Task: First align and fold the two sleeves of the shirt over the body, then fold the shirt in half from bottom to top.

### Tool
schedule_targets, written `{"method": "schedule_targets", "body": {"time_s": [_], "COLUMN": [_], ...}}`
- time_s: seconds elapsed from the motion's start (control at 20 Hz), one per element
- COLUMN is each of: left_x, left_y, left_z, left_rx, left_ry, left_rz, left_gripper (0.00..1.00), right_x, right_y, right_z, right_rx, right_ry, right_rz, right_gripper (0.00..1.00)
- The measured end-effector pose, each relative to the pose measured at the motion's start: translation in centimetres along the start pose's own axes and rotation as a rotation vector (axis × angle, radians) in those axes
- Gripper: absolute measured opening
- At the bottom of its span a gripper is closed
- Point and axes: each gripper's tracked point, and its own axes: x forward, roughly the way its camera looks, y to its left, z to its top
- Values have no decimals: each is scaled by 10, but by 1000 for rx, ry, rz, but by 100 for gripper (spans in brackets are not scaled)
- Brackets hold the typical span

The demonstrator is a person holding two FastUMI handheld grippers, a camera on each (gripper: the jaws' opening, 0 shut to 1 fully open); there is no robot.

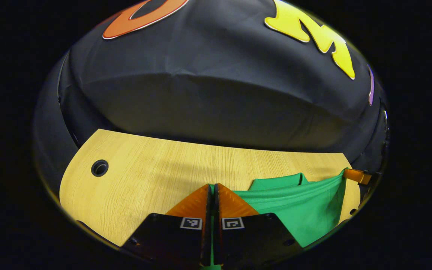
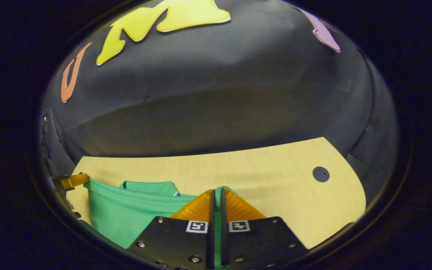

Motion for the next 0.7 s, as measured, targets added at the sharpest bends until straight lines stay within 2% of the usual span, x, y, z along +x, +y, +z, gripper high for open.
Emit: {"method": "schedule_targets", "body": {"time_s": [0.05,0.1,0.15,0.35,0.7], "left_x": [-24,-2,0,-3,-41], "left_y": [0,0,0,-4,-24], "left_z": [1,-11,-11,-10,9], "left_rx": [-6,-18,-18,7,7], "left_ry": [10,22,20,7,-52], "left_rz": [-3,-5,-2,-7,-22], "left_gripper": [53,100,100,100,100], "right_x": [6,0,1,-6,-50], "right_y": [1,-2,-4,-4,-4], "right_z": [-10,-9,-9,-12,19], "right_rx": [-14,-27,-31,-17,-53], "right_ry": [4,3,-10,-15,-97], "right_rz": [-1,-14,-23,-30,-32], "right_gripper": [17,56,95,95,95]}}
